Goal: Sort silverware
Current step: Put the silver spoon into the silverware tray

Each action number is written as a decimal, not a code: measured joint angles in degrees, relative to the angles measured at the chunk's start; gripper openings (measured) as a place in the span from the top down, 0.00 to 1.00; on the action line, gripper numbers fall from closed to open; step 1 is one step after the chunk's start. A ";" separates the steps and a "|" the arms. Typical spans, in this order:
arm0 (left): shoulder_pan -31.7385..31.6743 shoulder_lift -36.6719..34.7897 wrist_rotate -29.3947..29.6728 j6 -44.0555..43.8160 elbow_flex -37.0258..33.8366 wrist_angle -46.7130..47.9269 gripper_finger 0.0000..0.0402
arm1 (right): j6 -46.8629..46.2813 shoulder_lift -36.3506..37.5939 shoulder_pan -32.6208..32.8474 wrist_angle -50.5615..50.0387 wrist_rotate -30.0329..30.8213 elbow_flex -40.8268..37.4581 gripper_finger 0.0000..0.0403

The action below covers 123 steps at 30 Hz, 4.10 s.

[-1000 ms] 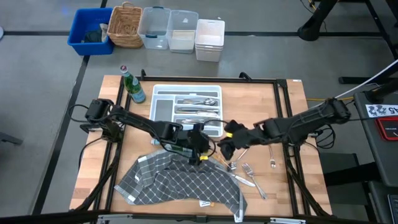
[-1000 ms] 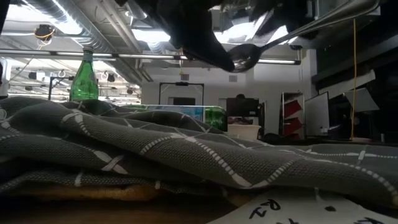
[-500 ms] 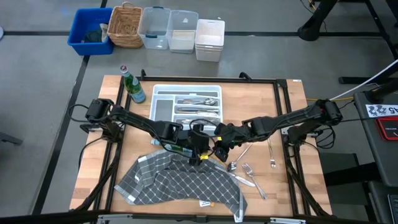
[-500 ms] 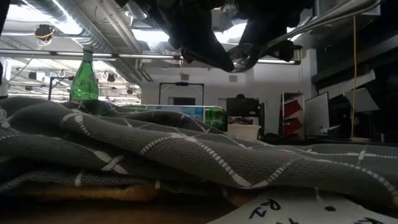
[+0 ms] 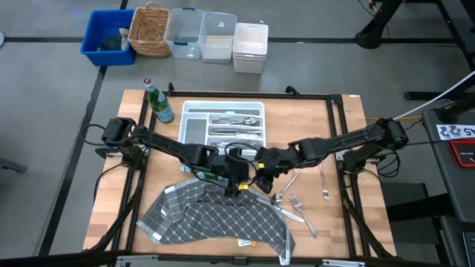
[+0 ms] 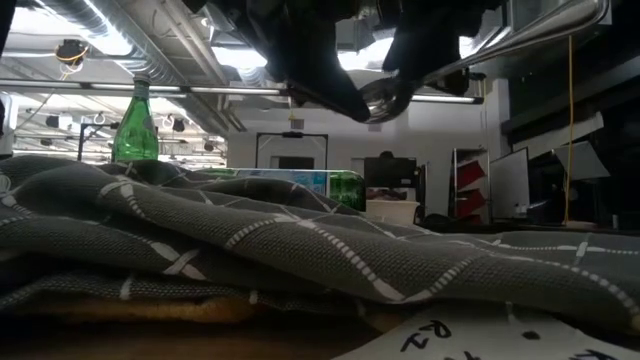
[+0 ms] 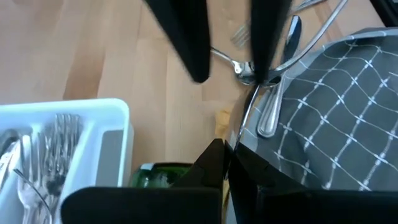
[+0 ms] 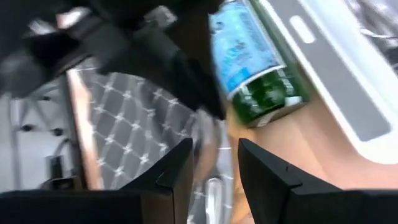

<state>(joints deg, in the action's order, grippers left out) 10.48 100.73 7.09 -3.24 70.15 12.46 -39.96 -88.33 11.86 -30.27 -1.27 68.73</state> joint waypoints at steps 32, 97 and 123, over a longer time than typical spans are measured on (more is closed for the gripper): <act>0.02 0.00 -0.51 -4.39 0.00 -2.38 0.95 | 3.01 -4.22 0.11 -0.12 0.39 0.89 0.97; 2.21 -24.33 21.79 -25.21 -2.62 -2.70 0.65 | 29.90 -3.21 -10.03 71.18 11.73 0.98 0.96; 2.21 -24.28 20.07 -23.31 -2.62 -2.66 0.84 | 30.01 -3.21 -10.03 74.00 11.75 0.98 0.96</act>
<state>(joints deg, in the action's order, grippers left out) 12.69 76.44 27.16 -26.55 67.53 9.80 -9.96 -91.55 1.83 43.72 10.48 69.71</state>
